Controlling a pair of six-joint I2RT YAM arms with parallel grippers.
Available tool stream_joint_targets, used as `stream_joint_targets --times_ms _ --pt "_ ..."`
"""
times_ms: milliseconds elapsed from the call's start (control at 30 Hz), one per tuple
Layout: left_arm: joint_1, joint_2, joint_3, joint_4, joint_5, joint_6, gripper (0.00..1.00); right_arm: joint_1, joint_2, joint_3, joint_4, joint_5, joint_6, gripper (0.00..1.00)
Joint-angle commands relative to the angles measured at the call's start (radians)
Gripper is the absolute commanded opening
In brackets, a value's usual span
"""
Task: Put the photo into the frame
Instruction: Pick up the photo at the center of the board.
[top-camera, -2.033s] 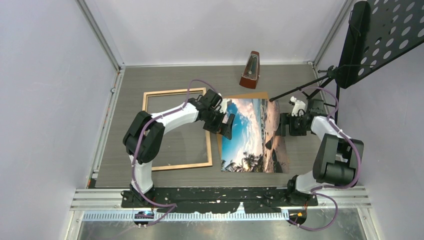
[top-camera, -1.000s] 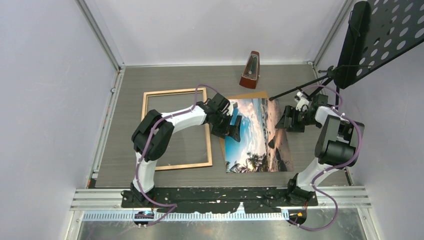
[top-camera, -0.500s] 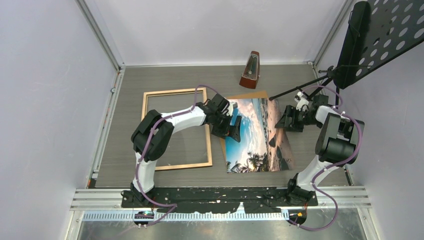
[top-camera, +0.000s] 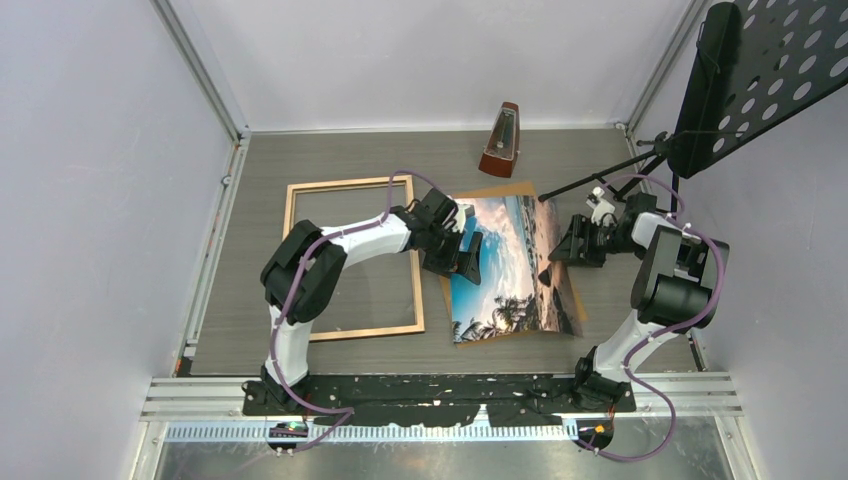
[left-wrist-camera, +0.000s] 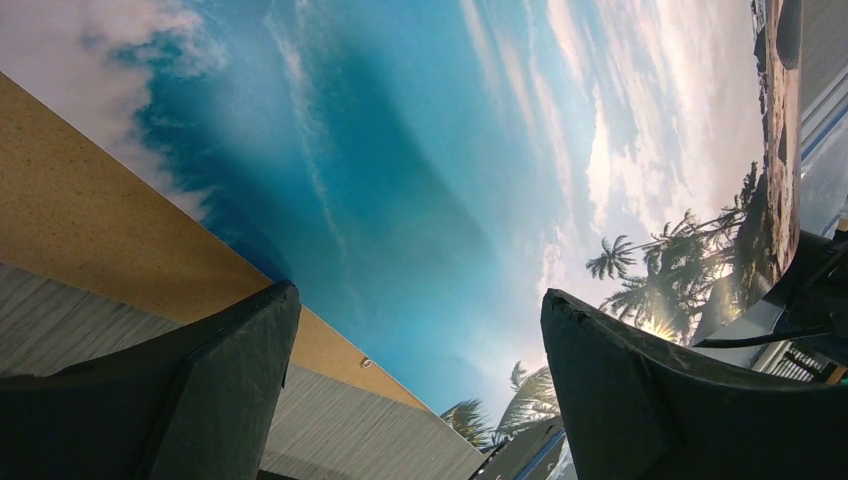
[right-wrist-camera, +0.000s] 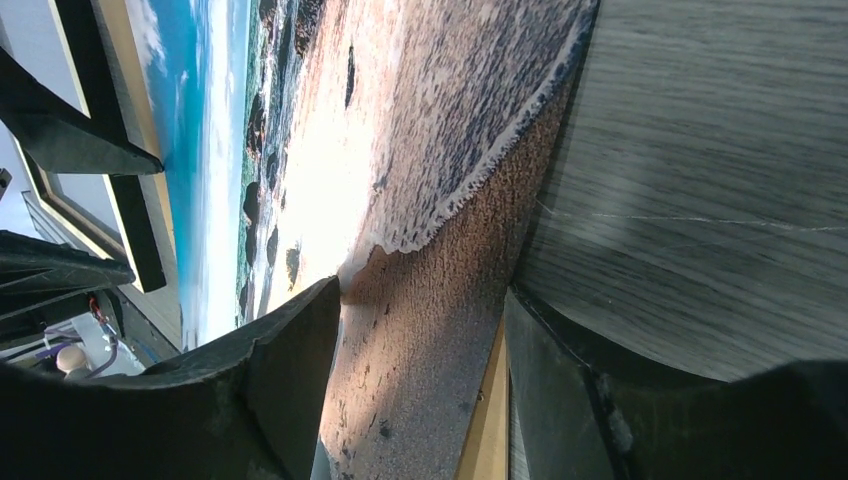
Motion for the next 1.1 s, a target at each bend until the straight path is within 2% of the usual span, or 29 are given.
stream_joint_targets --times_ms 0,267,1067 --pt "-0.009 0.012 -0.041 -0.003 -0.022 0.019 0.96 -0.002 -0.04 0.021 -0.081 -0.083 -0.022 0.66" --pt "-0.009 0.004 -0.05 0.0 -0.023 0.018 0.96 -0.003 -0.047 0.037 -0.135 -0.153 -0.037 0.64" --pt "-0.003 -0.025 -0.1 0.016 -0.037 0.031 0.96 -0.011 -0.102 0.008 -0.182 -0.197 0.008 0.65"
